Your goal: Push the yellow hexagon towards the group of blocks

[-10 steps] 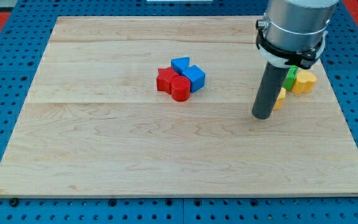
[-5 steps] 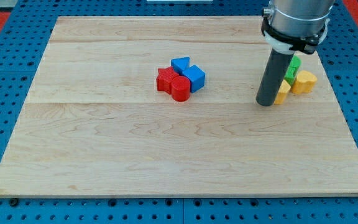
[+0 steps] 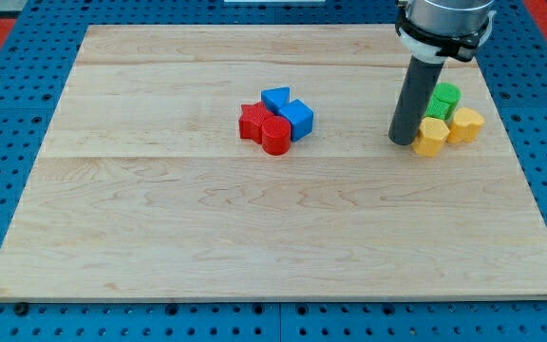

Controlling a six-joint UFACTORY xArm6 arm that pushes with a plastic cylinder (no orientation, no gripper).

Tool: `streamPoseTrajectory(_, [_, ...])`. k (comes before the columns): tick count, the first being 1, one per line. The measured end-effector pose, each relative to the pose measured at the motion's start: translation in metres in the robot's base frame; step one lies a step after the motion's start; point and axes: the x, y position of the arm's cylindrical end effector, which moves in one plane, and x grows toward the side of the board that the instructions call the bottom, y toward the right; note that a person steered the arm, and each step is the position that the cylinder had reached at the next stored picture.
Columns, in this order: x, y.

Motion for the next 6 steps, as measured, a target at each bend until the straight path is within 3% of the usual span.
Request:
streamPoseTrajectory(2, [0.033,0.028])
streamPoseTrajectory(4, [0.005,0.033])
streamPoseTrajectory(6, [0.021,0.012])
